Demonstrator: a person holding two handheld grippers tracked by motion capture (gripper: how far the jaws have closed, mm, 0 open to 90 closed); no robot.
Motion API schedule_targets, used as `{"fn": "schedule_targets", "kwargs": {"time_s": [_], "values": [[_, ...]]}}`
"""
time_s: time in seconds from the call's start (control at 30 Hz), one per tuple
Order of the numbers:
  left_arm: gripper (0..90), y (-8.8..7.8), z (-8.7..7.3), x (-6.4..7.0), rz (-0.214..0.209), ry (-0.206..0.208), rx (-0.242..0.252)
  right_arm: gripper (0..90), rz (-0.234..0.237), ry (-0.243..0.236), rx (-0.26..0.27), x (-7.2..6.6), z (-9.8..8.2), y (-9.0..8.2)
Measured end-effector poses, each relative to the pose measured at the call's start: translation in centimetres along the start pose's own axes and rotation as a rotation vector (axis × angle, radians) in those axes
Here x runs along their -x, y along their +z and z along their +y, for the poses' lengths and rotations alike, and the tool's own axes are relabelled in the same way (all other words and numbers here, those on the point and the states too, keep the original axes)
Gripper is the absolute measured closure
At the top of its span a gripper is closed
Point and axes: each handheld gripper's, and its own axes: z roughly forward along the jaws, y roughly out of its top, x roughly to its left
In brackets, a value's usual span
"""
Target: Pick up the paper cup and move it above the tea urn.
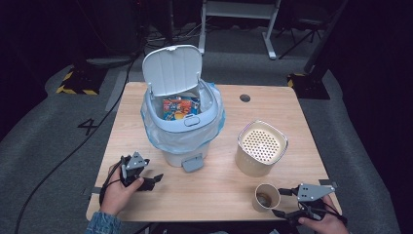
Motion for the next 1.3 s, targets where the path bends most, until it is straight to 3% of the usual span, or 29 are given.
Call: {"fn": "schedule_targets", "kwargs": {"time_s": [0.33,0.53,0.77,1.3], "values": [[20.7,0.9,-1.0,0.1,0.029,0.009,-0.039,22.6,0.030,-0.032,0.071,-1.1,0.7,2.0],[20.4,0.9,-1.0,0.3,0.054,0.012,-0.052,21.1,0.027,-0.008,0.133,-1.5,0.9,3.2],[20.2,0.9,-1.1,0.3,0.051,-0.006,-0.051,24.7,0.020,0.024,0.191,-1.5,0.7,3.8],[20.2,0.9,-1.1,0.4,0.052,-0.009,-0.053,27.5,0.008,0.026,0.264,-1.1,1.1,2.8]]}}
